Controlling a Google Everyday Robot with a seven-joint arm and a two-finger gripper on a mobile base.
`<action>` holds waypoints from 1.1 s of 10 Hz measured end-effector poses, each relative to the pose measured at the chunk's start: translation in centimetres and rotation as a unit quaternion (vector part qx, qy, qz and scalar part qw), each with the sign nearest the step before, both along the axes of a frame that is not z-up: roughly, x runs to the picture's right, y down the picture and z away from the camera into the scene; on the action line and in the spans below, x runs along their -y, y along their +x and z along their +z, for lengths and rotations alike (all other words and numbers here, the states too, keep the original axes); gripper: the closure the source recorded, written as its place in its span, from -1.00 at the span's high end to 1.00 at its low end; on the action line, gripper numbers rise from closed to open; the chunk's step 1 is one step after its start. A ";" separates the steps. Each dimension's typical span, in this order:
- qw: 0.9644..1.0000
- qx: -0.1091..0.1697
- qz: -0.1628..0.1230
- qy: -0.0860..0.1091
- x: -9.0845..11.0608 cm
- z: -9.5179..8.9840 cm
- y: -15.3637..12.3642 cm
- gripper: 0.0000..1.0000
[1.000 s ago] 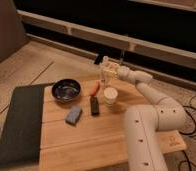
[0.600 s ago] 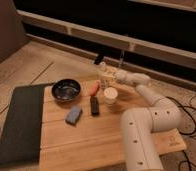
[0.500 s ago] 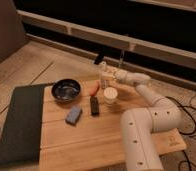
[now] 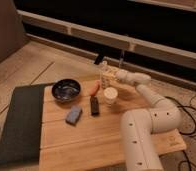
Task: Stand the bottle upright
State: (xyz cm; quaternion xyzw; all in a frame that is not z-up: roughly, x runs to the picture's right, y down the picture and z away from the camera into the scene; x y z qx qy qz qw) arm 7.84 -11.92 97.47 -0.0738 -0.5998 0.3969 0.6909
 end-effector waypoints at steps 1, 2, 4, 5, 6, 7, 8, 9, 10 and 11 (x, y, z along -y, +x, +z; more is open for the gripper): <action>1.000 0.004 0.001 -0.001 0.0 -0.1 0.0 0.00; 1.000 0.007 0.003 -0.001 0.0 -0.2 0.0 0.16; 1.000 0.011 0.004 -0.002 -0.1 -0.3 0.0 0.28; 1.000 0.012 0.004 -0.002 -0.1 -0.3 0.0 0.28; 1.000 0.013 0.004 -0.002 -0.2 -0.4 0.0 0.28; 1.000 0.015 0.004 -0.002 -0.2 -0.4 0.0 0.28; 1.000 0.016 0.004 -0.002 -0.2 -0.5 -0.1 0.28; 1.000 0.017 0.002 -0.002 -0.3 -0.6 -0.1 0.28; 1.000 0.019 -0.001 0.000 -0.5 -0.7 -0.2 0.28; 1.000 0.020 -0.003 -0.001 -0.6 -0.7 -0.3 0.28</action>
